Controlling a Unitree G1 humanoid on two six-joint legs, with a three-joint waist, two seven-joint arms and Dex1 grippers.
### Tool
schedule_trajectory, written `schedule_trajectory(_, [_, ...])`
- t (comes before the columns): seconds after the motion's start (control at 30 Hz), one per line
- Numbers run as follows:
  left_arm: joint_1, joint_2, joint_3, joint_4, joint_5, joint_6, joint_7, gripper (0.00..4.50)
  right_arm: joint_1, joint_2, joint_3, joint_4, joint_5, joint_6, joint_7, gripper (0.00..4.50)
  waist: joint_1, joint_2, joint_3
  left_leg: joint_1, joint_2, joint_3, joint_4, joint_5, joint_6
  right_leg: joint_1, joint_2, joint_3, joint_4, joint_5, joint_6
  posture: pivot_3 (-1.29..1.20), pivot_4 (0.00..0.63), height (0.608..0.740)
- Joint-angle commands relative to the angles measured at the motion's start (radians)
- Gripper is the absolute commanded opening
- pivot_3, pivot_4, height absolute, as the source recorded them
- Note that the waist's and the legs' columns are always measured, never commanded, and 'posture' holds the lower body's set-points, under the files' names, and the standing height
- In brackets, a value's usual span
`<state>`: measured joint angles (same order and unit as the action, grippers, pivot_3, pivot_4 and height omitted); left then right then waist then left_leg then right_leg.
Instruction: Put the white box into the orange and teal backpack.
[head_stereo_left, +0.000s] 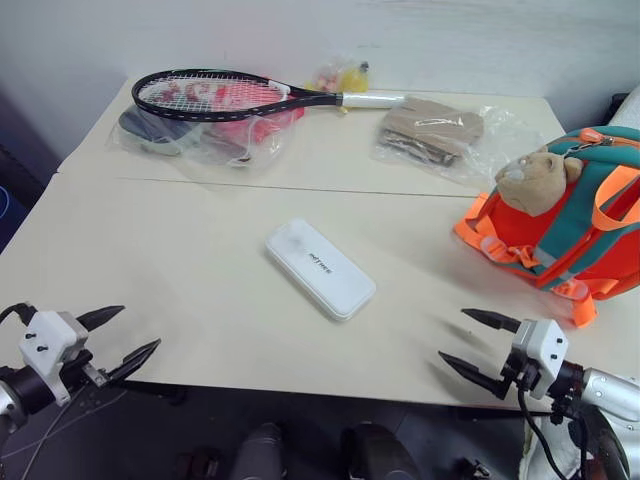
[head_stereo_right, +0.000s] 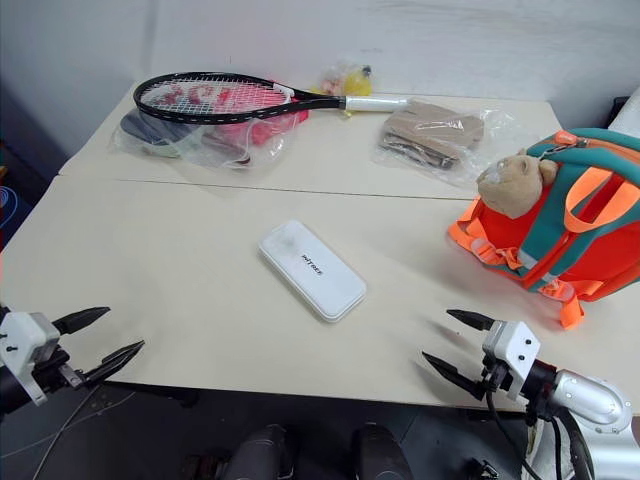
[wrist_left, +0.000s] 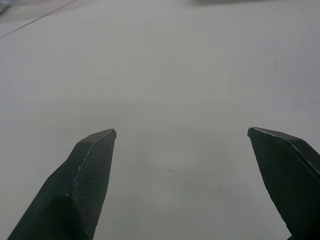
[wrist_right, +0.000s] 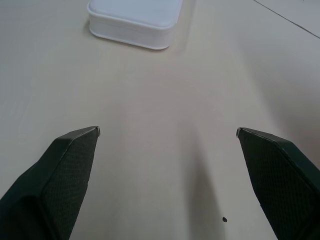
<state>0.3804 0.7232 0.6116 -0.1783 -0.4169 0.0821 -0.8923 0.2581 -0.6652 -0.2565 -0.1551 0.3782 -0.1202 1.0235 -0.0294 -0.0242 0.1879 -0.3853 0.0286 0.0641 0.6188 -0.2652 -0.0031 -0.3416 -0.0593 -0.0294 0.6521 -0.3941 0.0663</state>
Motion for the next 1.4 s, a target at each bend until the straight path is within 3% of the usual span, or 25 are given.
schedule_trajectory(0.03, [-0.025,0.011,0.015,-0.004,-0.012,-0.002,0.006,4.42,0.006,-0.009,-0.022,-0.013,0.023,-0.008,0.005,4.5,0.0,0.0,0.0,0.0,0.0,0.0,0.0,0.0,0.0,0.0,0.0,0.0,0.0,0.0,0.0,0.0,0.15,0.74])
schedule_trajectory(0.27, [-0.078,0.045,-0.005,-0.076,-0.131,0.187,-0.016,4.42,0.02,-0.005,-0.019,-0.043,0.039,0.0,0.009,4.5,0.0,0.0,0.0,0.0,0.0,0.0,0.001,0.0,0.0,0.0,0.0,0.0,0.001,0.0,0.0,0.0,0.15,0.74])
schedule_trajectory(0.3, [-0.101,0.059,-0.019,-0.092,-0.148,0.216,-0.019,4.47,0.028,-0.004,-0.015,-0.06,0.047,0.003,0.013,4.32,0.0,0.0,0.0,0.0,0.0,0.0,0.001,0.0,0.0,0.0,0.0,0.0,0.001,0.0,0.0,0.0,0.15,0.74])
schedule_trajectory(0.33, [-0.126,0.071,-0.031,-0.1,-0.165,0.243,-0.023,4.5,0.036,-0.006,-0.009,-0.076,0.055,0.008,0.021,4.09,0.0,0.0,0.0,0.0,0.0,0.0,0.002,0.0,0.0,0.0,0.0,0.0,0.001,0.0,0.0,0.0,0.15,0.74])
schedule_trajectory(0.43, [-0.22,0.11,-0.1,-0.071,-0.083,0.211,-0.011,3.89,0.051,-0.016,0.018,-0.128,0.065,0.029,0.041,3.2,0.002,0.0,0.0,0.0,0.0,-0.001,0.003,0.0,0.0,0.0,0.0,0.0,0.002,0.0,0.0,0.0,0.15,0.74])
schedule_trajectory(0.57, [-0.442,0.1,-0.253,0.019,-0.001,0.228,0.061,2.66,0.061,-0.031,0.083,-0.199,0.061,0.105,0.044,1.81,0.004,0.0,0.0,0.0,0.0,-0.001,0.005,0.0,0.0,0.001,0.0,0.0,0.003,0.0,0.0,0.0,0.15,0.74])
schedule_trajectory(0.73, [-0.892,-0.119,-0.512,0.394,0.197,0.16,0.214,1.12,0.001,-0.013,0.247,-0.168,-0.103,0.109,-0.006,0.07,0.023,-0.001,-0.002,-0.002,0.0,-0.001,0.013,-0.001,0.001,0.0,0.001,-0.001,0.007,0.0,0.001,0.0,0.15,0.74])
schedule_trajectory(0.87, [-1.141,-0.238,-0.624,0.741,0.327,0.035,0.264,0.03,-0.102,0.038,0.322,-0.088,-0.194,0.076,-0.071,0.0,0.021,-0.004,-0.002,-0.004,0.0,0.002,0.017,0.0,-0.002,-0.001,0.002,0.001,0.008,0.001,0.002,0.0,0.15,0.74])
schedule_trajectory(1.07, [-1.335,-0.315,-0.676,1.079,0.411,-0.081,0.283,0.03,-0.211,0.12,0.402,-0.06,-0.257,0.128,-0.156,0.0,0.006,-0.005,-0.002,-0.004,0.002,0.004,0.018,0.001,-0.005,-0.003,0.003,0.002,0.009,0.001,0.002,0.0,0.15,0.74])
schedule_trajectory(1.23, [-1.326,-0.324,-0.66,1.051,0.351,-0.037,0.109,0.03,-0.294,0.165,0.437,-0.049,-0.313,0.171,-0.233,0.0,0.002,-0.005,-0.002,-0.004,0.002,0.004,0.018,0.001,-0.006,-0.003,0.003,0.002,0.01,0.001,0.002,0.0,0.15,0.74])
schedule_trajectory(1.4, [-1.19,-0.272,-0.702,0.793,0.303,0.116,-0.088,0.03,-0.378,0.19,0.436,-0.042,-0.322,0.228,-0.268,0.0,-0.004,-0.005,-0.002,-0.004,0.002,0.004,0.018,0.002,-0.007,-0.004,0.004,0.004,0.011,0.001,0.002,0.0,0.15,0.74])
